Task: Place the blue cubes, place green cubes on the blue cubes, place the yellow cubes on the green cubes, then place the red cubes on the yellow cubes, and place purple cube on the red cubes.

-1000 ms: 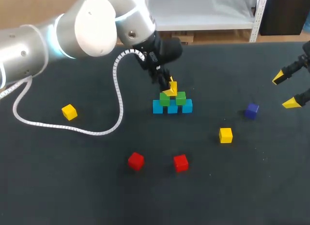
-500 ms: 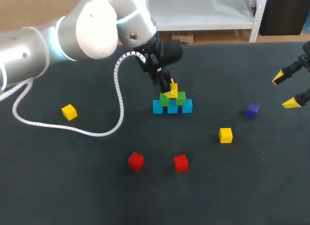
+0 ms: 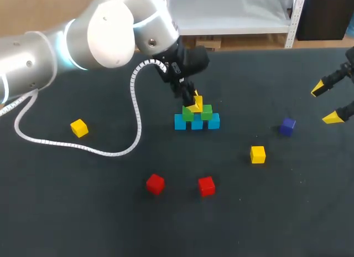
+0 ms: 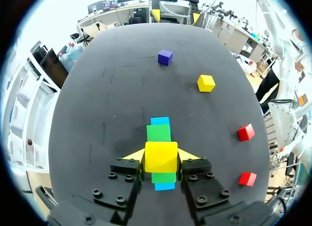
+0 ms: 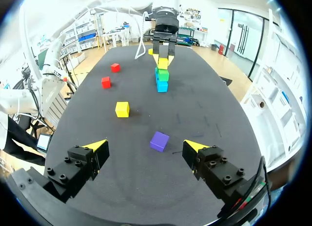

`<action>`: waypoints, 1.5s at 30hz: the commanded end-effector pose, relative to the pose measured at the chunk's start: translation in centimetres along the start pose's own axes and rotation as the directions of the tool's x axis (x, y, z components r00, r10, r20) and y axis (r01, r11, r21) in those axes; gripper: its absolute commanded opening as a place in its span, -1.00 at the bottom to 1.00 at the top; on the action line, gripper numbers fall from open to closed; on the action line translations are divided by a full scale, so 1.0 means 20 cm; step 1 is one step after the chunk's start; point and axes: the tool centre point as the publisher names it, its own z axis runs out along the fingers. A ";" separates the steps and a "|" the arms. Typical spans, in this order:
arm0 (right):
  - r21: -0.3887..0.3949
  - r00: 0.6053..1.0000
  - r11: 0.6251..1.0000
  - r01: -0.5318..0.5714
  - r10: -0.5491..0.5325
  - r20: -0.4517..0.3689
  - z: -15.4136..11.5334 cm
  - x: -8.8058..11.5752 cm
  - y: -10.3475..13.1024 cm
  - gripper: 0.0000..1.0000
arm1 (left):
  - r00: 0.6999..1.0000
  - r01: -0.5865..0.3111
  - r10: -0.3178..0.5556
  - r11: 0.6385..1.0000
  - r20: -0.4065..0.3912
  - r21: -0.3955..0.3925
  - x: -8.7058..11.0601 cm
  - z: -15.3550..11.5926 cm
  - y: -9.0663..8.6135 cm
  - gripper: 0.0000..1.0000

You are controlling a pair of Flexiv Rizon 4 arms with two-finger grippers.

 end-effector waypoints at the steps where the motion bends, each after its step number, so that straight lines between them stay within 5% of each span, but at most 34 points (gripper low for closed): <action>1: -0.001 1.000 1.000 0.001 -0.001 0.003 0.00 0.00 0.00 1.00 | 1.000 -0.006 0.006 1.000 -0.003 0.006 -0.01 0.00 0.01 -1.00; 32: -0.001 1.000 1.000 0.001 -0.001 0.003 0.00 0.00 0.00 1.00 | 1.000 -0.012 0.012 1.000 0.005 0.021 -0.01 0.02 0.02 -1.00; 45: -0.001 1.000 1.000 0.001 -0.001 0.003 0.00 0.00 0.00 1.00 | 1.000 -0.013 0.012 1.000 0.010 0.026 -0.01 0.02 0.03 -0.36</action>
